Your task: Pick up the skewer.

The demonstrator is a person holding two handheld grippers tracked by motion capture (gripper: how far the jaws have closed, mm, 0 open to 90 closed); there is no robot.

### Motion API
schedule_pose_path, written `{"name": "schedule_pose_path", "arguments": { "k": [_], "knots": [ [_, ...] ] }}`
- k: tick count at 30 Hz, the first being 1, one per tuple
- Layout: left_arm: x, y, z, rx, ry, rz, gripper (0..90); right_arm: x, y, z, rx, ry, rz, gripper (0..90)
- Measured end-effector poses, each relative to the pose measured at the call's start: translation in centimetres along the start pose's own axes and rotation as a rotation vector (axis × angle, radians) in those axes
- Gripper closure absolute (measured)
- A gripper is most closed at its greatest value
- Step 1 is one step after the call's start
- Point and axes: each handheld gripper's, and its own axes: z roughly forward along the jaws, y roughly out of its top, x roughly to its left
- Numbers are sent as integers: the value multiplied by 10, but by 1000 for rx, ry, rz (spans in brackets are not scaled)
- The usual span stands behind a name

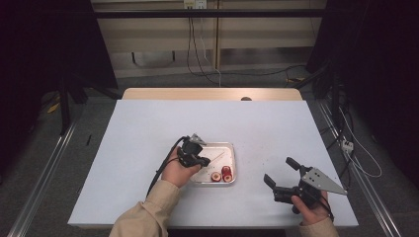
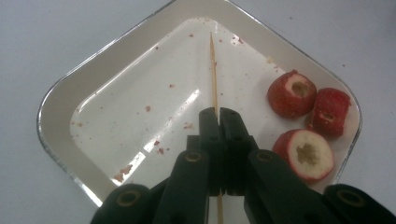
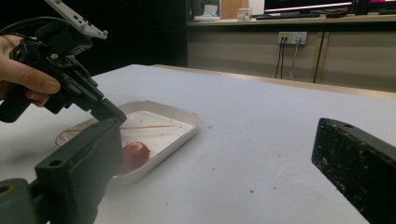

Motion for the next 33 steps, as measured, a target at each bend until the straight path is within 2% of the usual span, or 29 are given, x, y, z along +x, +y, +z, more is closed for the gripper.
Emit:
{"name": "schedule_pose_path", "arguments": {
  "k": [3,4,8,12,14,16,19,20,21,22,23,25,28,31,33],
  "knots": [
    [-1,-1,-3,31,-4,22,891,0,0,0,0,5,-8,12],
    [-1,-1,-3,37,0,18,891,1,0,0,1,4,-8,12],
    [0,-1,-4,18,1,7,891,0,0,0,-1,2,-3,12],
    [-1,-1,-5,33,-2,20,891,1,0,0,0,2,-3,12],
    [0,-3,-4,59,5,28,891,0,0,0,2,4,-6,12],
    [1,-4,-7,65,9,26,891,0,0,0,1,0,-1,12],
    [4,-6,-8,89,-11,19,890,1,0,0,-1,2,-3,12],
    [4,-6,-7,95,-29,13,889,1,0,0,0,2,-3,12],
    [4,-6,-6,91,-13,17,879,1,0,0,-1,1,-3,12],
    [2,-5,-4,117,5,37,858,1,0,0,-1,1,-3,12],
    [1,-6,-1,150,-3,47,854,1,0,-1,1,1,-8,12],
    [0,-5,0,147,-23,41,851,1,0,-1,0,1,-6,12],
    [-2,-1,1,172,-15,31,878,0,0,0,-3,1,-4,12],
    [-4,2,0,220,-10,53,886,0,0,0,1,0,-4,12],
    [-4,2,0,204,-7,51,889,0,0,0,1,3,-10,12]
  ]
}}
